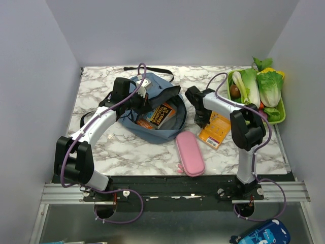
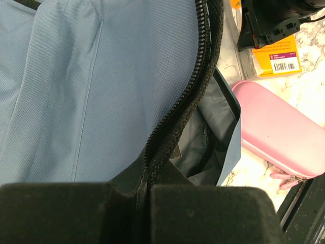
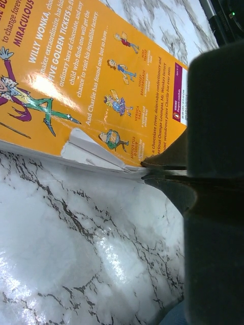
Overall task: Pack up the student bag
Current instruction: Pick up the book from the center of the board, then place the book in the student bag.
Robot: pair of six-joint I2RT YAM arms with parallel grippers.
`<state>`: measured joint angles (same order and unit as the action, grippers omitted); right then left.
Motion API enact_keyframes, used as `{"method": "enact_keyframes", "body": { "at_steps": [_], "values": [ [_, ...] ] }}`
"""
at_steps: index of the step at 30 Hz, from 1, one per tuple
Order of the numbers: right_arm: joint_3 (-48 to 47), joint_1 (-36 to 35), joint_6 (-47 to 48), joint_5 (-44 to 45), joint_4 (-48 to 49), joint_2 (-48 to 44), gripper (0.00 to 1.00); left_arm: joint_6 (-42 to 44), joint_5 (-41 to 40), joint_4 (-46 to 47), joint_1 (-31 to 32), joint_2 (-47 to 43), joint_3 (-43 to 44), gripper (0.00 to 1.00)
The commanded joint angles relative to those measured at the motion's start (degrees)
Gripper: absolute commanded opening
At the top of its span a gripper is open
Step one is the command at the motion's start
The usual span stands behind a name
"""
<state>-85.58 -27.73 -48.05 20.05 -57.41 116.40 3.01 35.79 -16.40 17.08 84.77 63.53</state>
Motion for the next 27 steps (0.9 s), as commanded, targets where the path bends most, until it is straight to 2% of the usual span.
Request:
{"method": "enact_keyframes", "body": {
  "at_steps": [1,5,6,13,19,21,27],
  "values": [
    [5.2,0.6,-2.0,-1.1,4.4,2.7,0.01,1.0,0.8,-0.9,-0.3,-2.1,2.7,0.00],
    [4.6,0.6,-1.8,3.1,2.7,-4.3,0.01,1.0,0.7,-1.0,-0.4,-2.2,2.4,0.00],
    [4.5,0.5,-1.0,4.5,2.8,-8.9,0.01,1.0,0.7,-0.9,-0.4,-2.3,2.4,0.00],
    [-1.5,-2.7,5.2,4.5,1.5,-22.1,0.01,0.4,0.9,-0.8,-0.4,-2.0,2.6,0.00],
    [-8.5,-12.4,12.9,2.0,1.5,-24.5,0.01,-0.4,1.1,-0.4,-0.4,-1.7,2.7,0.00],
    [-8.7,-14.6,16.4,-0.6,5.4,-25.8,0.01,-0.5,1.2,-0.4,-0.4,-1.8,2.5,0.00],
    [-13.2,-19.3,20.4,-6.8,7.2,-24.9,0.01,-1.2,1.3,-0.5,-0.4,-2.0,2.9,0.00]
  ]
}}
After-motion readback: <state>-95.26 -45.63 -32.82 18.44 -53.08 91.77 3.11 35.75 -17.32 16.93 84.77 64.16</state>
